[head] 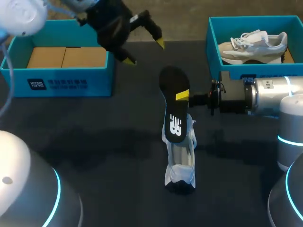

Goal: Take the shoe out of the shoebox, open the shoe tongue, remove and reinsert the insole, then place the shoe into the shoebox

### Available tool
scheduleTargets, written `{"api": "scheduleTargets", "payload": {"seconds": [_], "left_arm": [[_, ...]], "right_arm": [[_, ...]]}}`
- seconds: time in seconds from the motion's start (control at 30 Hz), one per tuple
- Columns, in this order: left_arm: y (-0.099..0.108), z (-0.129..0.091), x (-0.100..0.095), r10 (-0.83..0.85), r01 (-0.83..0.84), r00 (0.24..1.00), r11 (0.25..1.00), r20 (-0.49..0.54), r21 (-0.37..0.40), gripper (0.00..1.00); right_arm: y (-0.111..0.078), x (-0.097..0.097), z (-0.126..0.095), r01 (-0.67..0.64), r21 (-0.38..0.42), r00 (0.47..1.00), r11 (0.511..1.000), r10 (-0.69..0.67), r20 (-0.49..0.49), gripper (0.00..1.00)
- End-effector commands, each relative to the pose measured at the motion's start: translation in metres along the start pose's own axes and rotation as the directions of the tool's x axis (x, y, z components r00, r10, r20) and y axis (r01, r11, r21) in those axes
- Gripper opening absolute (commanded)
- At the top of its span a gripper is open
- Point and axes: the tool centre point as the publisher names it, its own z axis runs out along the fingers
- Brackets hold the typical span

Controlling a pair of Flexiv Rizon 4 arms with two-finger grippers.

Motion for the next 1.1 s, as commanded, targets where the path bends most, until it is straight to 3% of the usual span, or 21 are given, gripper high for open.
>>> {"api": "scheduleTargets", "payload": {"seconds": [0.03,0.33,0.53,0.77,1.1], "left_arm": [[-0.001,0.001,0.008,-0.006,0.002,0.757,1.000,0.653,0.007,1.00],[-0.006,0.004,0.009,0.002,-0.005,0.751,1.000,0.661,0.003,1.00],[-0.022,0.012,0.036,-0.027,-0.010,0.675,0.999,0.738,0.046,1.00],[-0.029,0.021,0.061,-0.016,-0.008,0.634,1.000,0.773,0.028,1.00],[-0.037,0.044,0.069,-0.013,-0.002,0.571,1.000,0.821,0.018,1.00]], "right_arm": [[0.000,0.001,0.001,-0.001,0.001,1.000,1.000,0.001,0.005,0.00],[0.000,0.001,0.001,-0.001,0.001,1.000,1.000,0.001,0.005,0.00],[0.000,0.001,0.001,-0.001,0.001,1.000,1.000,0.001,0.005,0.00],[0.000,0.001,0.001,-0.001,0.001,1.000,1.000,0.001,0.005,0.00],[0.000,0.001,0.001,-0.001,0.001,1.000,1.000,0.001,0.005,0.00]]}}
